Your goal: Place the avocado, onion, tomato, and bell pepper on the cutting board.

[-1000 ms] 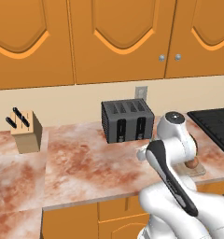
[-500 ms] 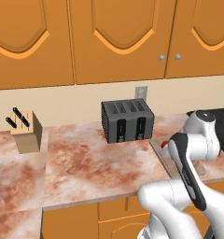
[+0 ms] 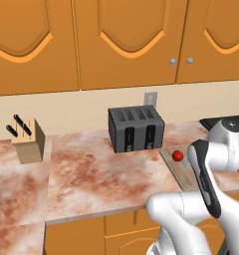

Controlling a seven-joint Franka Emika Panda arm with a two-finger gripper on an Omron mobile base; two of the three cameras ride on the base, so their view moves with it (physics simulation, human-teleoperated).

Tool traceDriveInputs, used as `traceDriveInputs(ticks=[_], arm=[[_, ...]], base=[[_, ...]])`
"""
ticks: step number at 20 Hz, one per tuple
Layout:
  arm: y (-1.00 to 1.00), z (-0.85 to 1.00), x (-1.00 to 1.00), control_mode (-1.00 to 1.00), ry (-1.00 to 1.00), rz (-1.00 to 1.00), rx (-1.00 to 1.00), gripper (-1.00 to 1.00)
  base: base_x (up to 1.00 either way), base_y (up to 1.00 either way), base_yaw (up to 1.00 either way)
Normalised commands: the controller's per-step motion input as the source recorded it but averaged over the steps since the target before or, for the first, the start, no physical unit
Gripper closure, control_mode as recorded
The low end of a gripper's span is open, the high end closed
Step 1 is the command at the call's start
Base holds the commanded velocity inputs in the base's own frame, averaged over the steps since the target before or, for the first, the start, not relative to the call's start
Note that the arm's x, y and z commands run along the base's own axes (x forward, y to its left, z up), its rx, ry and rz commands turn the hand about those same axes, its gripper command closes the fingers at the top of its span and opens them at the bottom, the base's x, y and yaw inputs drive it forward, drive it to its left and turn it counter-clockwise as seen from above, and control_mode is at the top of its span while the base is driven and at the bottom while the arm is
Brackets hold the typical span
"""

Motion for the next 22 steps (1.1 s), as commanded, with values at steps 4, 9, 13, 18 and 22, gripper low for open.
traceDriveInputs(ticks=[4,9,13,18,22], arm=[[-0.20,-0.06,0.41,-1.00,0.09,0.00,0.00,1.00],[0.00,-0.12,0.44,-1.00,0.07,0.00,0.00,1.00],[-0.03,-0.22,0.27,-1.00,0.03,0.00,0.00,1.00],[-0.01,-0.34,0.13,-1.00,0.02,0.00,0.00,1.00],[0.00,-0.36,0.15,-1.00,0.01,0.00,0.00,1.00]], base=[[0.00,0.00,0.00],[0.00,0.00,0.00],[0.00,0.00,0.00],[0.00,0.00,0.00],[0.00,0.00,0.00]])
